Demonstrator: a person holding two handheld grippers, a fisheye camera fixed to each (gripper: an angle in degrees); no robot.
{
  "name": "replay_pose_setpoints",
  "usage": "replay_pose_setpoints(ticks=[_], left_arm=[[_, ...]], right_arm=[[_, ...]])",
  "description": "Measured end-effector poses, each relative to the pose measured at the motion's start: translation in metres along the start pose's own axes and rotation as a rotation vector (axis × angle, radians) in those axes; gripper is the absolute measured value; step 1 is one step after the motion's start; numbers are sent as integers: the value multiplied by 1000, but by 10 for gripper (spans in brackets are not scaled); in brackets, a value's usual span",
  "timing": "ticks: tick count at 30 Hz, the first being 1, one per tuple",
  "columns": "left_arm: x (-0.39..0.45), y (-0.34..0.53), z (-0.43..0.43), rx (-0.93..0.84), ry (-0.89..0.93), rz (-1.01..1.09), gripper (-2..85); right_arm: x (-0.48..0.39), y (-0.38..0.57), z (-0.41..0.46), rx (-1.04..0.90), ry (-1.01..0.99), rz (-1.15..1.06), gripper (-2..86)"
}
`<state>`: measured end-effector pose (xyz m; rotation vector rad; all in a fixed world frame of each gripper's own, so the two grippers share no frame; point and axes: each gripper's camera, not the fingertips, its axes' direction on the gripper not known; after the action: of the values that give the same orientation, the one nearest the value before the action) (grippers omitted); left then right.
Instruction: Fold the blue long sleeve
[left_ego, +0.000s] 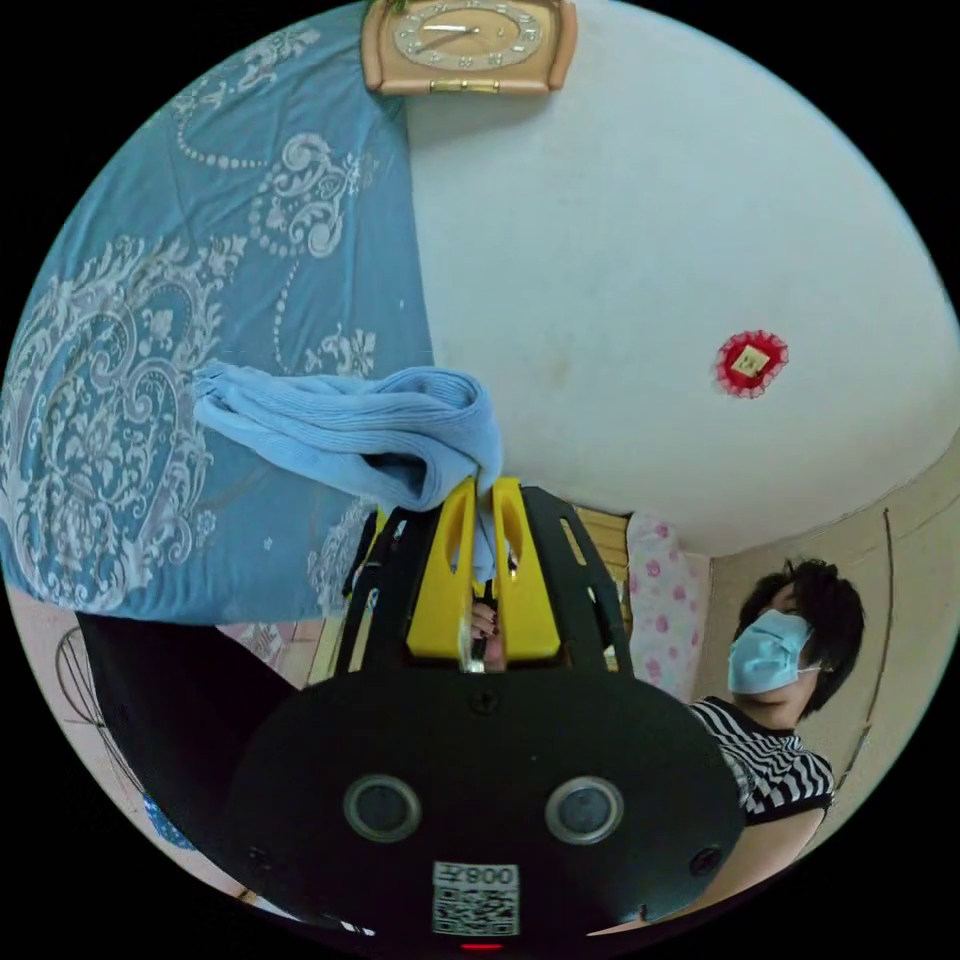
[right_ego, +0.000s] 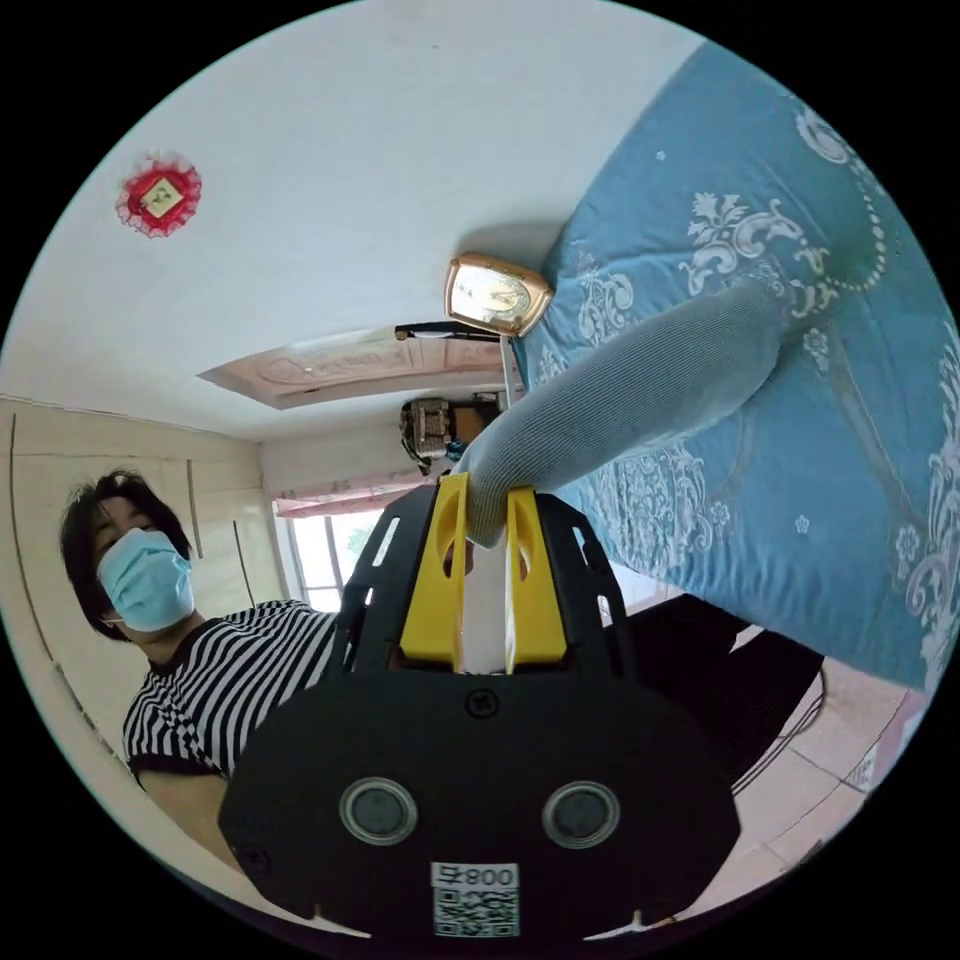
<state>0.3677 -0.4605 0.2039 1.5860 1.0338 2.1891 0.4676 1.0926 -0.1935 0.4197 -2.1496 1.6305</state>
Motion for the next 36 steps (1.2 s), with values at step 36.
replay_pose_setpoints(ticks=[36], left_arm=[[462, 321, 188, -248, -69, 131, 40]], right_arm=[[280, 237, -547, 168, -122, -38, 62]])
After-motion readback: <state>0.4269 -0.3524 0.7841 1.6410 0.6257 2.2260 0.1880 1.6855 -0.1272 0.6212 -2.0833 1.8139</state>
